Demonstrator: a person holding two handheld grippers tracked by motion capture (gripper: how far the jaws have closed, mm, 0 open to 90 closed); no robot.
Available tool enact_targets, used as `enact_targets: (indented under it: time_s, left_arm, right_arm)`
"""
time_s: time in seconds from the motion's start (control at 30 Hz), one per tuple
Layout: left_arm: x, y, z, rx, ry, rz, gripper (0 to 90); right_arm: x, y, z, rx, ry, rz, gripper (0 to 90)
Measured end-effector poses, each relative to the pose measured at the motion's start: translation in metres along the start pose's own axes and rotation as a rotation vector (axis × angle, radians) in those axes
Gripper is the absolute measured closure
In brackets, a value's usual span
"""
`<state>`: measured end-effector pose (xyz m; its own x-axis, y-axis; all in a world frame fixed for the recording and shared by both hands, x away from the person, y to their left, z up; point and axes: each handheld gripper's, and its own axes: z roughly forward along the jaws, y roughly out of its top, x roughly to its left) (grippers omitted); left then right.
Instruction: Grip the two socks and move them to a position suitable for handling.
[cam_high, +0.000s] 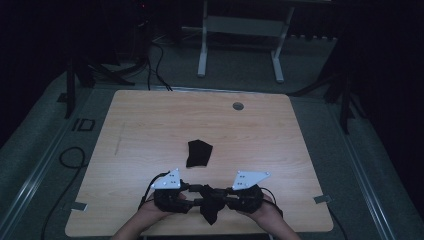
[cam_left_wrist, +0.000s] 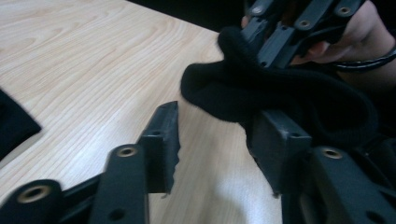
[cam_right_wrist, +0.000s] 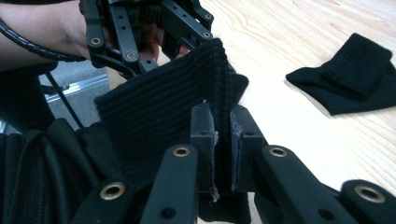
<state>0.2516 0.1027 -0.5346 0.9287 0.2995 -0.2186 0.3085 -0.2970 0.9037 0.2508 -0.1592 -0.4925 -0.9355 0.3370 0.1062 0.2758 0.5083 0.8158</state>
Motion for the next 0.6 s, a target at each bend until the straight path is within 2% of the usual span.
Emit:
enact_targets:
  time_s: [0.07, 0.1, 0.17, 0.23, 0.3, 0.43, 0.47, 0.53, 0.6]
  left_arm:
    - [-0.003, 0.001, 0.0, 0.011, 0.019, 0.013, 81.8]
    - [-0.004, 0.002, 0.0, 0.017, 0.031, 0.011, 88.7]
    - [-0.004, 0.002, -0.001, 0.023, 0.034, 0.013, 89.8]
    - [-0.003, 0.002, -0.005, 0.03, 0.067, 0.007, 90.0]
    - [0.002, 0.003, -0.014, -0.006, 0.073, -0.017, 90.0]
    - [0.001, 0.005, -0.015, -0.008, 0.083, -0.002, 90.0]
    - [-0.001, 0.006, -0.014, 0.01, 0.114, 0.011, 90.0]
    - [-0.001, 0.005, -0.013, 0.026, 0.137, 0.008, 90.0]
    - [0.0, 0.004, -0.013, 0.043, 0.135, 0.003, 90.0]
  right_arm:
    - [-0.001, 0.0, 0.0, -0.002, -0.015, 0.009, 81.9]
    - [-0.002, 0.0, -0.001, -0.008, -0.015, 0.013, 81.9]
    - [-0.004, 0.0, -0.004, -0.015, -0.02, 0.019, 81.7]
    - [-0.007, 0.0, -0.009, -0.024, -0.031, 0.029, 81.7]
    - [-0.01, 0.0, -0.015, -0.042, -0.044, 0.042, 81.7]
    - [-0.013, 0.0, -0.023, -0.061, -0.049, 0.051, 81.7]
    - [-0.014, 0.001, -0.025, -0.062, -0.058, 0.047, 81.7]
    - [-0.015, 0.0, -0.026, -0.065, -0.054, 0.055, 81.5]
    - [-0.016, 0.0, -0.026, -0.067, -0.057, 0.058, 81.4]
